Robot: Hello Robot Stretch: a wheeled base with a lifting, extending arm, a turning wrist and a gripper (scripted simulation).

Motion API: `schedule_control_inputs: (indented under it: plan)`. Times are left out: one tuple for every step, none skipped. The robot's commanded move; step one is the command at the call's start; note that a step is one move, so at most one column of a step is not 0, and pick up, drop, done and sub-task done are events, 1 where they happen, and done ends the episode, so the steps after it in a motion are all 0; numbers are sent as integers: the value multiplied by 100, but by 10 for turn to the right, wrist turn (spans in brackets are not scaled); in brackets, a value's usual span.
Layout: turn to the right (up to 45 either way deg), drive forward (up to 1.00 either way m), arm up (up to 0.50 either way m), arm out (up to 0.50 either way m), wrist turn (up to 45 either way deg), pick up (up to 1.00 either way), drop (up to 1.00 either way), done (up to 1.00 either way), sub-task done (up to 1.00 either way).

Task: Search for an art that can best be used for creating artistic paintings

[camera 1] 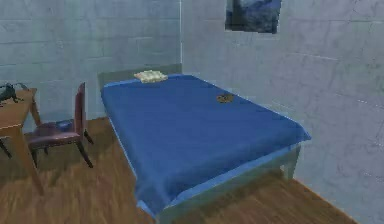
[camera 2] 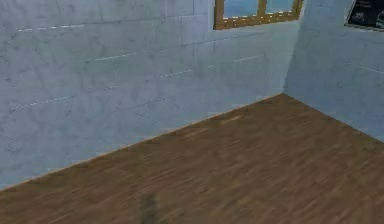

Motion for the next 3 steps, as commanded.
schedule_control_inputs:
  plan:
    - [450,0,0,0,0,0,0,0,0]
    - [450,0,0,0,0,0,0,0,0]
    - [450,0,0,0,0,0,0,0,0]
